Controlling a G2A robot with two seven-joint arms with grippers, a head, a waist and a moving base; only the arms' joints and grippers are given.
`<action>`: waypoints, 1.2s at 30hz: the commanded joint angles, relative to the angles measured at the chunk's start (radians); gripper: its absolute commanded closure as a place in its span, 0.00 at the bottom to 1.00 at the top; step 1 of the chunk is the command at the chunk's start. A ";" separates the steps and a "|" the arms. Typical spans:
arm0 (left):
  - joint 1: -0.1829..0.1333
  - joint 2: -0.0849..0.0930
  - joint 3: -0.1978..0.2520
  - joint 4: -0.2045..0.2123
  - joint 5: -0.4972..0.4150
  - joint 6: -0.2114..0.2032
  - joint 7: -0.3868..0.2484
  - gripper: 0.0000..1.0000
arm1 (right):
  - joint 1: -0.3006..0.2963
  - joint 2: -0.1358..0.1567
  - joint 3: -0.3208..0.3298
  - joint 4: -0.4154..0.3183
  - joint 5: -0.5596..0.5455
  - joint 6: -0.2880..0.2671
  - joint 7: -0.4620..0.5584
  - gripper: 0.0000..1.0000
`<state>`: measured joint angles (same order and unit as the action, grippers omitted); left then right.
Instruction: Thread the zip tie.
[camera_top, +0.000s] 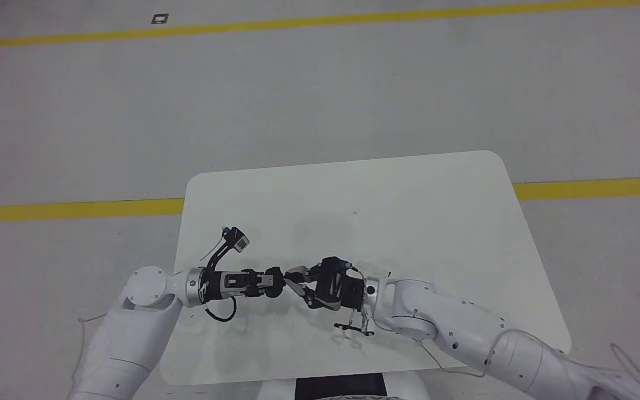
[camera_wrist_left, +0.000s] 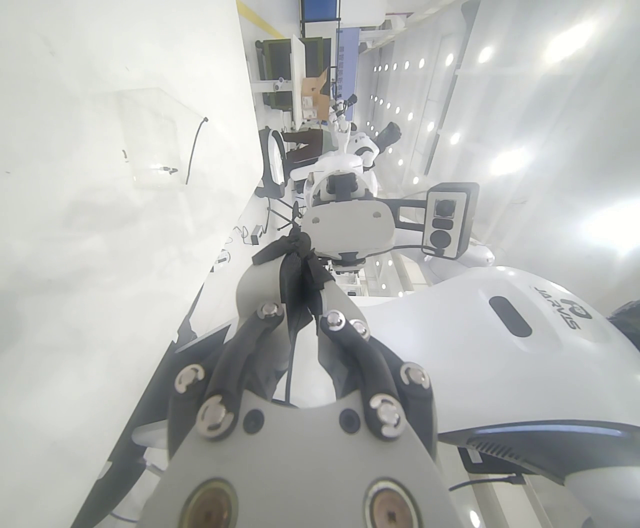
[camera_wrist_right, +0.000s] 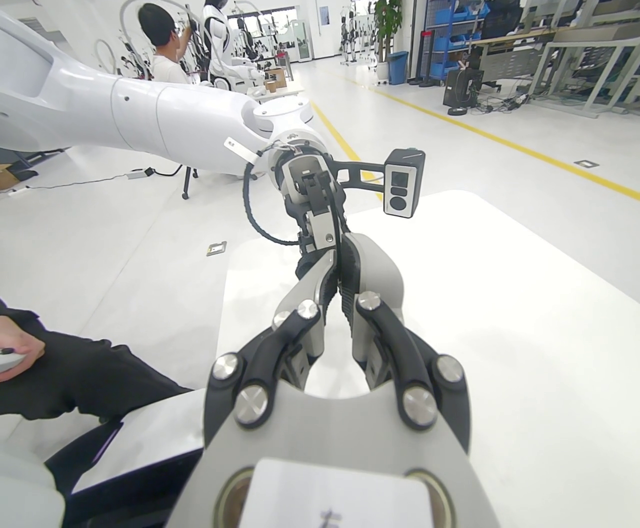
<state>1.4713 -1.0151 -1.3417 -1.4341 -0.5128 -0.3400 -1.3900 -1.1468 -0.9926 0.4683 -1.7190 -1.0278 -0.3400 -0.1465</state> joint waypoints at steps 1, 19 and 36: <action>0.000 0.000 0.000 0.000 0.000 0.000 0.000 1.00 | -0.003 0.001 0.003 -0.001 0.001 0.000 -0.002 1.00; 0.000 0.000 0.000 0.000 0.000 0.000 0.000 1.00 | 0.007 -0.002 -0.019 0.017 0.044 0.000 -0.040 1.00; 0.000 0.000 0.000 0.000 0.000 0.000 0.000 1.00 | 0.004 0.001 -0.016 0.016 0.034 0.000 -0.057 1.00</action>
<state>1.4713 -1.0151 -1.3417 -1.4341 -0.5128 -0.3400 -1.3900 -1.1433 -0.9915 0.4535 -1.7038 -0.9945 -0.3400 -0.2042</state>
